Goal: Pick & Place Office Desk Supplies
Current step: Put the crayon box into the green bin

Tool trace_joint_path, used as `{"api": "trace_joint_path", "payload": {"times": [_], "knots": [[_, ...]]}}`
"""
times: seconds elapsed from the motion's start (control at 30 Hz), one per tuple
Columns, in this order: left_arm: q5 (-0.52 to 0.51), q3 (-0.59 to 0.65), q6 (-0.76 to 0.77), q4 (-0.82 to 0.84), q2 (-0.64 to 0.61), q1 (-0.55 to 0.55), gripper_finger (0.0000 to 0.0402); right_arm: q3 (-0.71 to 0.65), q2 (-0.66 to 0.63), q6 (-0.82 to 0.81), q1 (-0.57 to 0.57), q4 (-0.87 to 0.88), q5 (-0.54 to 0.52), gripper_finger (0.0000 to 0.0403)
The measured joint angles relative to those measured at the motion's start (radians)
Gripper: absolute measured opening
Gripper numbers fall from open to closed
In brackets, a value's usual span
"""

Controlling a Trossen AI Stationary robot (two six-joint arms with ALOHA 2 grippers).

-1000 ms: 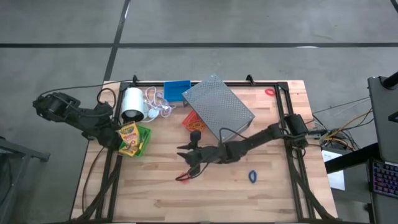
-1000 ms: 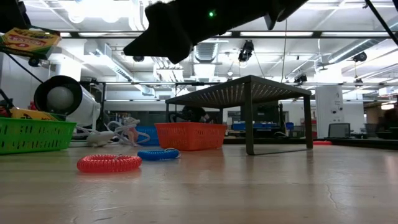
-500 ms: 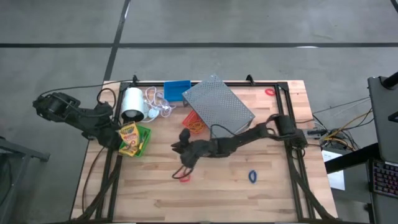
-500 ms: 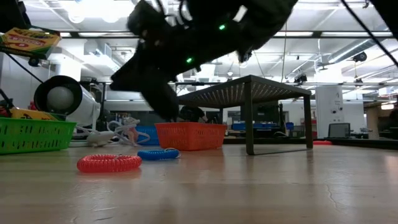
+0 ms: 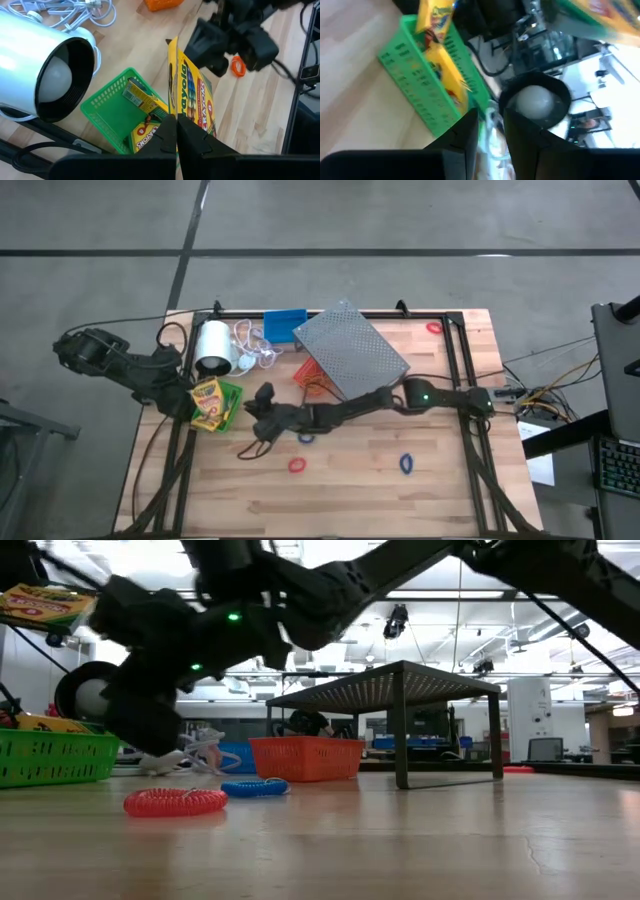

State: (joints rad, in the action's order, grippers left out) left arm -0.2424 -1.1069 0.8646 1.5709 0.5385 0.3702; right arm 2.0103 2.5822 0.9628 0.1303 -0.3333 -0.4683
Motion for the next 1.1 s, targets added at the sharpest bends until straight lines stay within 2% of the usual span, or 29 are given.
{"api": "trace_joint_path", "payload": {"times": [0.17, 0.5, 0.77, 0.87, 1.1], "knots": [[0.003, 0.000, 0.000, 0.000, 0.000, 0.000, 0.0001, 0.169, 0.078, -0.005, 0.000, 0.207, 0.006, 0.0077], [0.004, 0.000, 0.000, 0.000, 0.000, 0.000, 0.0001, 0.342, 0.214, 0.030, 0.000, 0.214, 0.029, 0.0075], [0.004, 0.000, 0.000, -0.002, 0.000, 0.000, 0.0001, 0.349, 0.243, 0.127, 0.001, 0.154, 0.077, 0.0070], [0.004, 0.000, 0.000, -0.014, 0.000, 0.000, 0.0001, 0.349, 0.245, 0.131, -0.001, 0.154, 0.118, 0.0070], [0.002, 0.000, 0.000, -0.031, 0.000, 0.000, 0.0001, 0.348, 0.244, 0.136, -0.009, 0.143, 0.132, 0.0068]]}}
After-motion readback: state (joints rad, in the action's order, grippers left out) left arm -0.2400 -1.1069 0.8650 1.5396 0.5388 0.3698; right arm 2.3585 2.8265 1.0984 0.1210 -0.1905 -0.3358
